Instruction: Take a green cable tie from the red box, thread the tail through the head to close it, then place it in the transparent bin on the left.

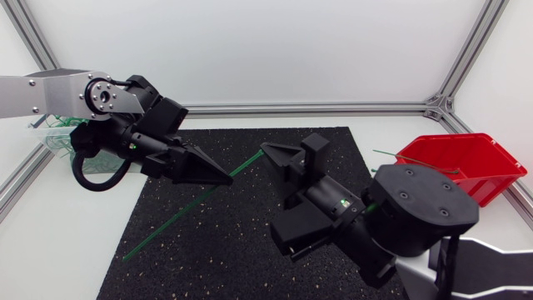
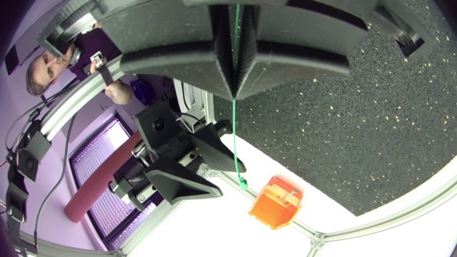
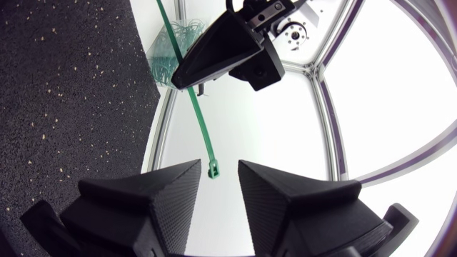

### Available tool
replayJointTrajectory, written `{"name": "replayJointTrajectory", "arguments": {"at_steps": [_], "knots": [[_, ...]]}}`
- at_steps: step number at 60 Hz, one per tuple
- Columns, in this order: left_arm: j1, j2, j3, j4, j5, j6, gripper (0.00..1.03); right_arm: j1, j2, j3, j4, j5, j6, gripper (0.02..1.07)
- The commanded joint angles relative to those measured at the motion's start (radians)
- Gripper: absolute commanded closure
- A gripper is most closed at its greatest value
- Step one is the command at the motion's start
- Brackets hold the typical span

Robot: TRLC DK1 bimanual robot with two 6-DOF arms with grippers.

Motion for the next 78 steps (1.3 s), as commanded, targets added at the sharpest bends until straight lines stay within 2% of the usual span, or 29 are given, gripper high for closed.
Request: {"name": "replayJointTrajectory", "arguments": {"at_steps": [1, 11, 20, 29, 38, 44, 49, 58, 69, 78], "knots": [[0.015, 0.002, -0.005, 0.017, 0.026, 0.02, 1.0, -0.02, -0.028, 0.022, -0.029, 0.011, 0.083, 0.59], [0.018, -0.003, -0.005, 0.069, 0.035, -0.019, 1.0, -0.06, -0.078, 0.069, -0.188, 0.009, 0.268, 0.59], [0.016, -0.017, -0.023, 0.209, 0.033, -0.154, 1.0, -0.102, -0.09, 0.135, -0.337, -0.004, 0.432, 0.59], [0.009, -0.044, -0.066, 0.414, 0.01, -0.326, 1.0, -0.148, -0.078, 0.204, -0.495, -0.041, 0.6, 0.59], [0.006, -0.063, -0.118, 0.637, -0.002, -0.499, 1.0, -0.198, -0.047, 0.285, -0.665, -0.119, 0.757, 0.59], [0.001, -0.064, -0.147, 0.733, -0.003, -0.551, 1.0, -0.257, -0.021, 0.358, -0.797, -0.236, 0.887, 0.59], [-0.002, -0.073, -0.182, 0.807, -0.003, -0.574, 1.0, -0.317, 0.018, 0.431, -0.928, -0.391, 1.012, 0.59], [-0.008, -0.092, -0.227, 0.95, -0.002, -0.683, 1.0, -0.379, 0.117, 0.531, -1.05, -0.639, 1.14, 0.59], [0.004, -0.116, -0.281, 1.178, -0.003, -0.875, 1.0, -0.419, 0.195, 0.606, -1.11, -0.891, 1.246, 0.59], [0.023, -0.138, -0.336, 1.421, -0.003, -1.039, 1.0, -0.442, 0.245, 0.638, -1.11, -1.046, 1.317, 0.59]]}}
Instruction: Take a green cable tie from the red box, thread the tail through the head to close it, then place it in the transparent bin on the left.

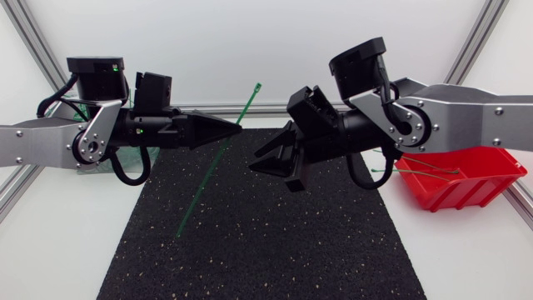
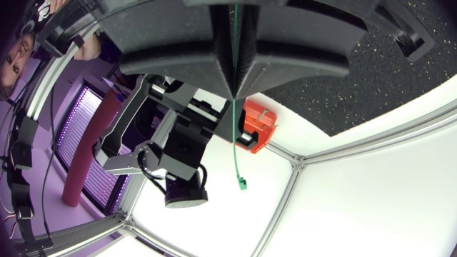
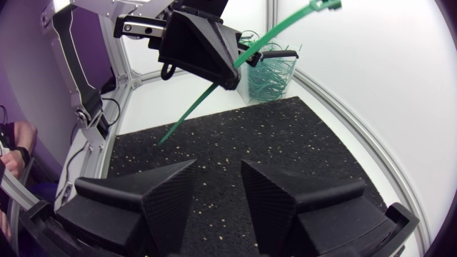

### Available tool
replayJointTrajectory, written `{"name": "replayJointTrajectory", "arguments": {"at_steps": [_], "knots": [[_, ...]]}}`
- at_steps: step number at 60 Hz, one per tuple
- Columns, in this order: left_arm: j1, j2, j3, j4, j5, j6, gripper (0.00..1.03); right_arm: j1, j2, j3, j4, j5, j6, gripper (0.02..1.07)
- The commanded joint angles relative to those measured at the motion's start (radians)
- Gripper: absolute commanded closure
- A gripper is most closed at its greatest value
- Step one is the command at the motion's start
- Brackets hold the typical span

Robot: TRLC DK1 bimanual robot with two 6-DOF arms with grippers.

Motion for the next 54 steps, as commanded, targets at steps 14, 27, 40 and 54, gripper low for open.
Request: {"name": "replayJointTrajectory", "arguments": {"at_steps": [14, 27, 40, 54], "knots": [[-0.008, -0.014, -0.032, 0.127, -0.01, -0.17, 1.0, -0.02, 0.087, 0.085, -0.001, -0.218, 0.158, 0.59], [-0.034, -0.024, -0.032, 0.167, -0.01, -0.225, 1.0, -0.022, 0.144, 0.136, 0.056, -0.303, 0.249, 0.63], [-0.028, -0.019, -0.034, 0.175, -0.011, -0.233, 1.0, -0.004, 0.171, 0.144, 0.1, -0.341, 0.299, 0.71], [-0.021, -0.011, -0.043, 0.193, -0.011, -0.236, 1.0, 0.007, 0.171, 0.15, 0.134, -0.381, 0.333, 0.8]]}}
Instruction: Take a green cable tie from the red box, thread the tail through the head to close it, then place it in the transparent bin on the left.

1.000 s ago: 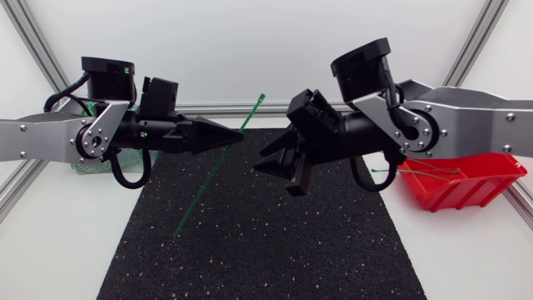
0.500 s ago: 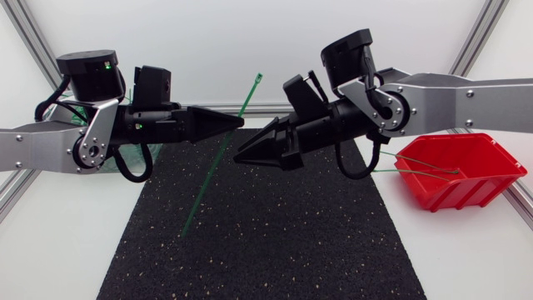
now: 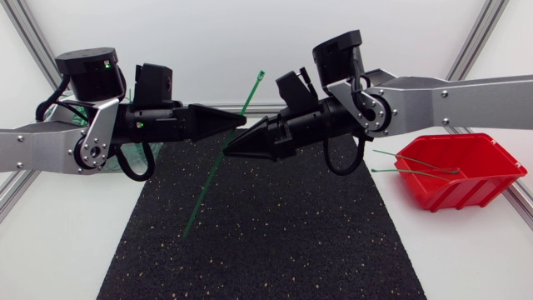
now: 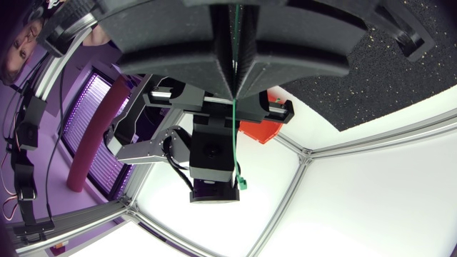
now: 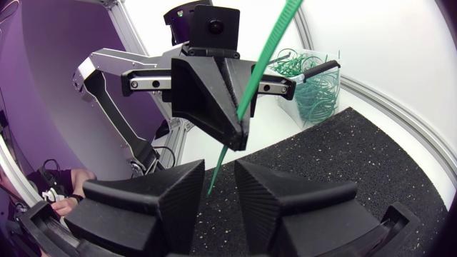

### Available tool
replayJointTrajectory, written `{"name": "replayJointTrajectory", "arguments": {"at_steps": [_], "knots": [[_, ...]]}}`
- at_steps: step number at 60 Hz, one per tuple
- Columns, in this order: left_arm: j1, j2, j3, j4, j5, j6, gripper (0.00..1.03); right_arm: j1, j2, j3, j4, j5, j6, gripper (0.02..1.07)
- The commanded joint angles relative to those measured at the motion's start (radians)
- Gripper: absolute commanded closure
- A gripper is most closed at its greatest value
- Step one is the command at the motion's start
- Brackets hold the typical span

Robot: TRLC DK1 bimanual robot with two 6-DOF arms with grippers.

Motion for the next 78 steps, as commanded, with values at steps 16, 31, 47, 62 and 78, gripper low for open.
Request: {"name": "replayJointTrajectory", "arguments": {"at_steps": [16, 31, 47, 62, 78], "knots": [[0.005, 0.01, -0.027, 0.04, -0.003, -0.032, 1.0, 0.021, 0.012, 0.013, 0.024, -0.029, 0.028, 0.91], [0.002, 0.018, -0.033, 0.046, -0.003, -0.032, 1.0, 0.02, 0.018, 0.01, 0.031, -0.041, 0.033, 1.01], [0.002, 0.018, -0.034, 0.046, -0.003, -0.033, 0.99, 0.012, 0.034, 0.021, 0.024, -0.035, 0.042, 1.01], [0.016, -0.019, -0.036, 0.034, 0.005, -0.056, 0.52, 0.011, 0.023, 0.021, -0.06, -0.012, 0.011, 1.01], [0.098, -0.053, -0.034, -0.051, 0.065, -0.072, 0.52, 0.031, 0.018, 0.068, -0.368, 0.026, -0.213, 1.01]]}}
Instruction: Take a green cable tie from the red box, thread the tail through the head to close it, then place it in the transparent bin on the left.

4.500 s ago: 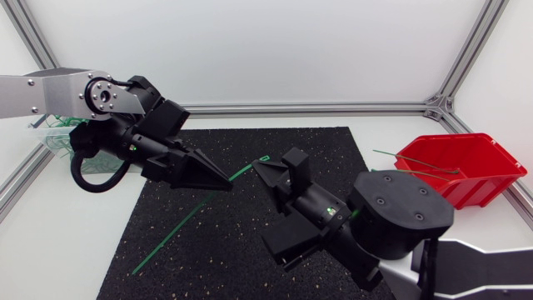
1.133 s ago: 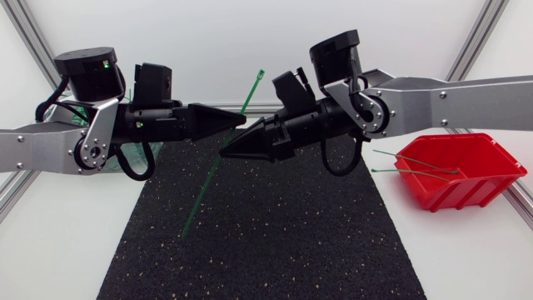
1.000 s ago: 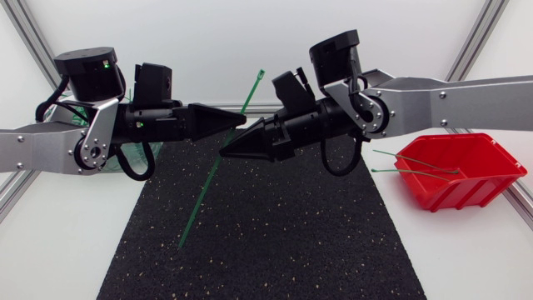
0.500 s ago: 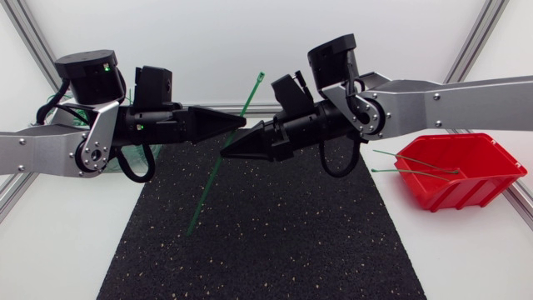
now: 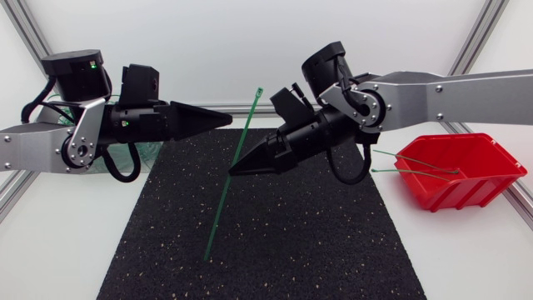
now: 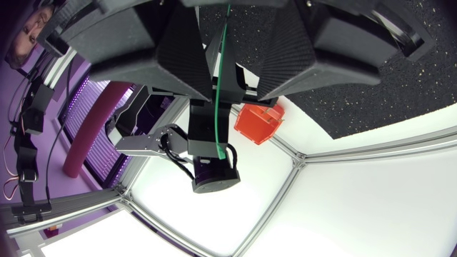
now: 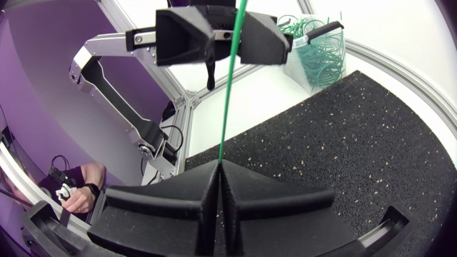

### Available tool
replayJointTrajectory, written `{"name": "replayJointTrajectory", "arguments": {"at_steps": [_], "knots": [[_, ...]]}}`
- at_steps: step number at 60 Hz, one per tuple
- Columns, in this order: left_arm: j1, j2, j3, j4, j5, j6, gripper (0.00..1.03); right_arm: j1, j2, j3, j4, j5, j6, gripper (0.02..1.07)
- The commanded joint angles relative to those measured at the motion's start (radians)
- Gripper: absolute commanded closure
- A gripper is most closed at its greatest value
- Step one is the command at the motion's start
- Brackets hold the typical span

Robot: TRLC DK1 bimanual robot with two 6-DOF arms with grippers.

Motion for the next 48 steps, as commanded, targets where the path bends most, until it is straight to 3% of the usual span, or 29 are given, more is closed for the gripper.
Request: {"name": "replayJointTrajectory", "arguments": {"at_steps": [1, 21, 48], "knots": [[0.029, -0.031, -0.023, -0.018, 0.033, -0.02, 0.52, 0.015, -0.001, 0.029, -0.092, 0.018, -0.11, 1.01], [0.035, -0.046, -0.091, -0.022, 0.073, 0.039, 0.66, 0.013, -0.001, 0.047, -0.348, 0.087, -0.302, 1.01], [-0.058, -0.005, -0.08, -0.025, 0.054, 0.065, 0.65, 0.038, 0.05, 0.056, -0.431, 0.13, -0.365, 1.01]]}}
